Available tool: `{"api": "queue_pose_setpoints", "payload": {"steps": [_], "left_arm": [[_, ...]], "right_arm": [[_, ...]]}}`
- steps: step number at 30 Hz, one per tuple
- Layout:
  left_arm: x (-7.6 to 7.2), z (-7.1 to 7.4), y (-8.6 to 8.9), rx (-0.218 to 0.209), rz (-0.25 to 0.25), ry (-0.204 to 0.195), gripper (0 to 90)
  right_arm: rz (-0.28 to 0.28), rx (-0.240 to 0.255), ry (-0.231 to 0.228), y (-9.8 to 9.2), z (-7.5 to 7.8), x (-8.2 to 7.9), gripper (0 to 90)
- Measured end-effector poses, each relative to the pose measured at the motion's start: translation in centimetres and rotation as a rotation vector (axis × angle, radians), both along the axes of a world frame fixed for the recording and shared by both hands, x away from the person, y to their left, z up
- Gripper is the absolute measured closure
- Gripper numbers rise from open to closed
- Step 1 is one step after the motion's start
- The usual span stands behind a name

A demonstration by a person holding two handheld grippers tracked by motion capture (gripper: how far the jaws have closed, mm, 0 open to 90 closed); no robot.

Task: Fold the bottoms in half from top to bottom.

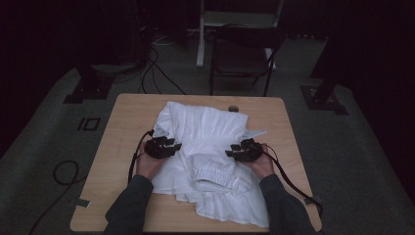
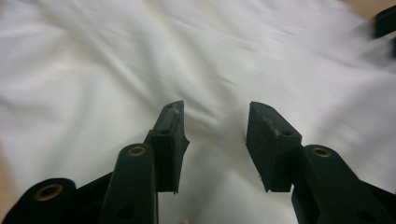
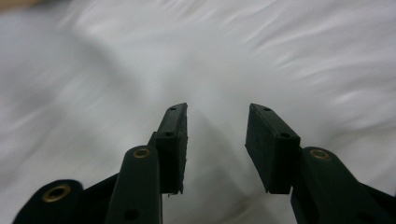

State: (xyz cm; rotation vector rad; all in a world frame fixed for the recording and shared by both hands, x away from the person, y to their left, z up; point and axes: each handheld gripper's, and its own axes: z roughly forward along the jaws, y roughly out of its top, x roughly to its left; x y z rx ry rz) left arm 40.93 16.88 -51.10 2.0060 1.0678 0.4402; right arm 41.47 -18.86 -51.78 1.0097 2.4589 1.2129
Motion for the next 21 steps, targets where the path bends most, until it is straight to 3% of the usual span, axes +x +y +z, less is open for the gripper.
{"api": "queue_pose_setpoints", "payload": {"steps": [3,7,15,21], "left_arm": [[1.8,-0.6,-0.1,0.027,0.052,0.015,56.7],[3.0,-1.8,-0.3,0.033,0.087,0.043,56.7],[3.6,-3.5,-0.7,0.052,0.093,0.079,56.2],[3.1,-4.0,-0.4,0.019,0.096,0.076,56.5]], "right_arm": [[-0.111,0.013,-0.033,-0.2,0.0,2.1,55.8],[-0.206,0.005,-0.005,-0.2,-0.9,4.5,54.2],[-0.233,-0.046,0.016,0.5,-2.6,5.4,49.6],[-0.221,-0.072,0.010,0.8,-3.1,5.1,49.9]]}}
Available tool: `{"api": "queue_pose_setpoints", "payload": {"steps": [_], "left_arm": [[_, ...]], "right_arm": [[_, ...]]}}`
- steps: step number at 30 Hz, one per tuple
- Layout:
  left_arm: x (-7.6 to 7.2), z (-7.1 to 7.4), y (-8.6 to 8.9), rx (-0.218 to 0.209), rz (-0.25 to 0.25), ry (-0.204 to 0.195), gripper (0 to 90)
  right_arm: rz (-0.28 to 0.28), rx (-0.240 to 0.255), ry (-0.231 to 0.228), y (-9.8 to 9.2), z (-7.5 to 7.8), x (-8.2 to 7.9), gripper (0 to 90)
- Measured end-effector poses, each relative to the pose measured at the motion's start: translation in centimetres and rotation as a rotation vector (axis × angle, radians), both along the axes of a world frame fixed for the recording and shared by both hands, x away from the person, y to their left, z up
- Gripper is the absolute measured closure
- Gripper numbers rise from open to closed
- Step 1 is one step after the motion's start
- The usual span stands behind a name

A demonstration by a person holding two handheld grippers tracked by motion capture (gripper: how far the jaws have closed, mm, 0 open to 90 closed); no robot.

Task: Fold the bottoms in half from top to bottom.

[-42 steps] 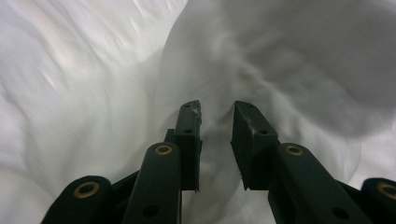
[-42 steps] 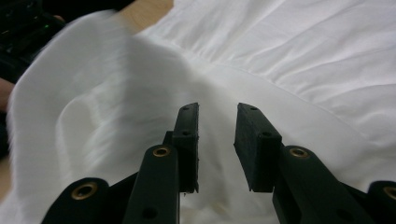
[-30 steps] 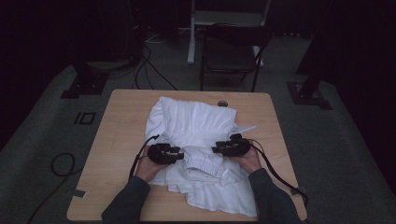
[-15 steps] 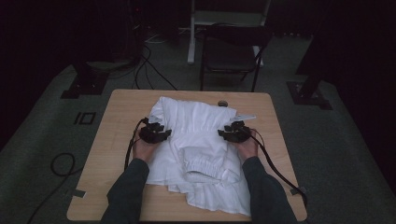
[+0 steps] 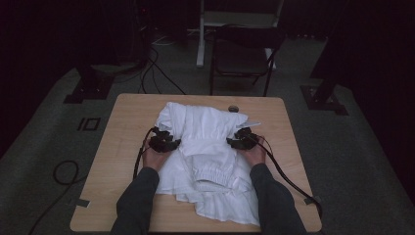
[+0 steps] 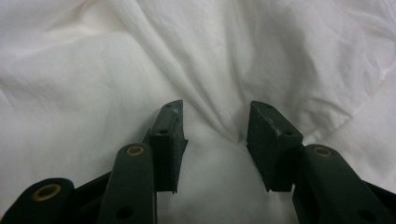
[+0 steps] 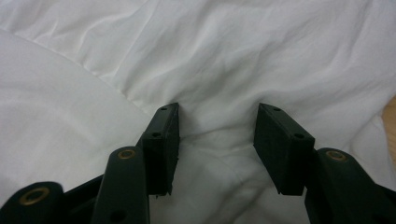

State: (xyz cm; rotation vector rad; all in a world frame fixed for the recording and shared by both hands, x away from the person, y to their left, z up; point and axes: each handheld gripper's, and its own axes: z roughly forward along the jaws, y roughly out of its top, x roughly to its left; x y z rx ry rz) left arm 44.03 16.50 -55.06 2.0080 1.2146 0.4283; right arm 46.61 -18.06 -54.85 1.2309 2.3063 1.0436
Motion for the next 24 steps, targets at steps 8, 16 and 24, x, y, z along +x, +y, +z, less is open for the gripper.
{"api": "queue_pose_setpoints", "payload": {"steps": [8,16,24], "left_arm": [[-2.7,-0.1,0.1,0.012,-0.025,-0.012,56.8],[-6.1,-0.1,0.2,0.019,-0.056,0.000,56.9],[-8.8,-0.1,-0.1,0.041,-0.081,-0.006,56.8]], "right_arm": [[0.035,-0.027,-0.008,0.1,0.0,-1.6,50.9],[0.089,-0.032,-0.008,-0.2,-0.1,-3.8,51.4],[0.128,-0.042,0.001,-0.5,0.0,-5.9,51.7]]}}
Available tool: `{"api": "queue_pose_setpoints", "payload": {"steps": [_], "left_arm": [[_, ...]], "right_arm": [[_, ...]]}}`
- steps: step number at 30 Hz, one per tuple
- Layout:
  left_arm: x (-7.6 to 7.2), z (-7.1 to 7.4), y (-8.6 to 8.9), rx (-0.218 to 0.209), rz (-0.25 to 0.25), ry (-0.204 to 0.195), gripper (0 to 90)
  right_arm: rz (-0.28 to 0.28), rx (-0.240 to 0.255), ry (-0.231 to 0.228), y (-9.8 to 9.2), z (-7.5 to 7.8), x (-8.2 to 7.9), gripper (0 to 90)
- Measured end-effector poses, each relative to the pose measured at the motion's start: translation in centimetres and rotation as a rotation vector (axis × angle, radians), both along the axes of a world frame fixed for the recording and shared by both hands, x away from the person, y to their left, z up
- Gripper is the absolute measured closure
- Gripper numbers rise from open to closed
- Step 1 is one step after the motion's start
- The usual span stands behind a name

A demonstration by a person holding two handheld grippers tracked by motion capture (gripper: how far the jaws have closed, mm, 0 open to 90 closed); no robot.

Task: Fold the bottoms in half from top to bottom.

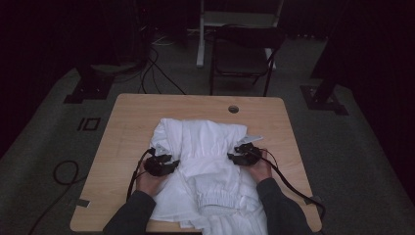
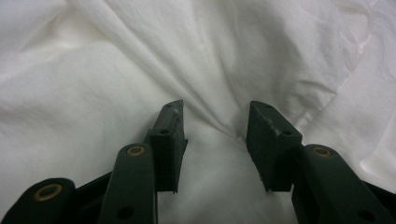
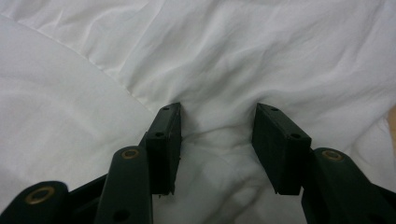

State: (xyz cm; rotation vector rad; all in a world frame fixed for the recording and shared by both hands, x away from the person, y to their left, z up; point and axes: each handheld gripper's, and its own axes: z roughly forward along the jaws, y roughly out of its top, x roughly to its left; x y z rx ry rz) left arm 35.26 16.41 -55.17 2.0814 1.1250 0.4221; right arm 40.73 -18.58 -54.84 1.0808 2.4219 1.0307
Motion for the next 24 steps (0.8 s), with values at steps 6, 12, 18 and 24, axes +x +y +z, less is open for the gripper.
{"api": "queue_pose_setpoints", "payload": {"steps": [6,12,18,24], "left_arm": [[-1.4,0.1,-0.3,0.013,-0.013,0.011,56.8],[-2.2,0.4,-0.1,-0.003,-0.026,0.038,56.8],[-0.4,3.5,1.4,-0.023,0.027,-0.059,52.6],[5.1,5.5,2.6,-0.009,0.153,-0.094,48.3]], "right_arm": [[0.025,-0.003,0.005,-0.2,0.0,-1.1,52.1],[0.041,-0.015,0.021,-0.2,0.2,-1.7,52.1],[0.067,0.012,0.010,-1.2,1.6,-1.1,54.2],[-0.090,0.063,-0.049,-2.8,3.7,1.5,72.1]]}}
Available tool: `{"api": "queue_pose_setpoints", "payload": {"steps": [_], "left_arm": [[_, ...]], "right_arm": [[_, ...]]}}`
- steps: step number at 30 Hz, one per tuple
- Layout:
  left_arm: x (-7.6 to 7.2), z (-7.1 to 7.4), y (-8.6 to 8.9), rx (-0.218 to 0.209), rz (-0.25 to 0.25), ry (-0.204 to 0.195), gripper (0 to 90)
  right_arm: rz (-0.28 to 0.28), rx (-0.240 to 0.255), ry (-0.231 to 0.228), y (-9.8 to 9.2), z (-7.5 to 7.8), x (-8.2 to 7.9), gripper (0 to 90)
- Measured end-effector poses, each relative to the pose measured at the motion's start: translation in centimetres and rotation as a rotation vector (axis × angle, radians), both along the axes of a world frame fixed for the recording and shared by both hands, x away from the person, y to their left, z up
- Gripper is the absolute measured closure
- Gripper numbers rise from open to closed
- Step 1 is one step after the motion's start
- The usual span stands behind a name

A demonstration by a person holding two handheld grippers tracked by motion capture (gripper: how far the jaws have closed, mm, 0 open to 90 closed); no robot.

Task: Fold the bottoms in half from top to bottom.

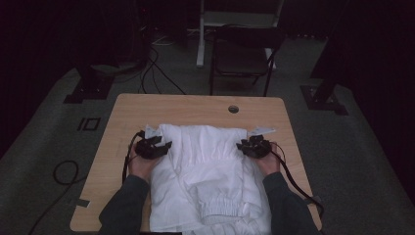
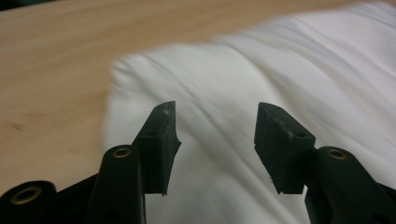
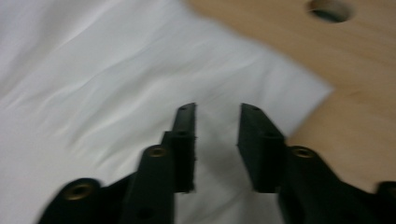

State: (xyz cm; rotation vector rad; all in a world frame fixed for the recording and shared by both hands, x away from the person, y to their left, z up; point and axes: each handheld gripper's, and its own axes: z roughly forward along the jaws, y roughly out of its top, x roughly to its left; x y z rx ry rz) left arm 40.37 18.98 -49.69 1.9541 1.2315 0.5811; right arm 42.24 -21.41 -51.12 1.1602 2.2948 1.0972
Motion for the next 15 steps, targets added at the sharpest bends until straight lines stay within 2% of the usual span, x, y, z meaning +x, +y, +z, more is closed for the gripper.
{"api": "queue_pose_setpoints", "payload": {"steps": [2,3,5,7,9,10,11,13,14,15], "left_arm": [[2.2,-0.1,0.1,-0.003,0.051,0.013,46.3],[2.9,-0.1,0.1,-0.009,0.065,0.019,45.3],[4.6,-0.3,0.0,-0.016,0.102,0.030,41.8],[5.8,-0.6,-0.1,-0.035,0.114,0.036,37.0],[6.5,-1.1,-0.4,-0.023,0.133,0.040,33.1],[6.7,-1.3,-0.4,-0.029,0.140,0.041,31.9],[7.1,-1.8,-0.4,-0.035,0.153,0.071,31.2],[7.5,-2.2,-0.3,-0.052,0.158,0.091,34.0],[7.5,-2.2,-0.3,-0.052,0.158,0.091,39.0],[7.7,-2.5,-0.2,-0.066,0.150,0.103,45.7]], "right_arm": [[-0.060,0.008,0.003,-0.3,0.2,1.2,73.3],[-0.096,0.021,0.011,-0.5,0.2,2.2,71.2],[-0.134,0.045,0.023,-0.7,0.0,3.4,62.4],[-0.173,0.069,0.038,-0.9,-0.3,4.7,55.0],[-0.195,0.085,0.059,-0.9,-0.8,5.6,48.6],[-0.207,0.079,0.084,-0.8,-1.1,6.2,47.1],[-0.216,0.073,0.101,-0.7,-1.4,6.6,45.8],[-0.232,0.101,0.139,-0.8,-2.1,7.4,44.9],[-0.232,0.101,0.139,-0.8,-2.1,7.4,44.9],[-0.241,0.158,0.194,-1.0,-2.8,8.2,45.6]]}}
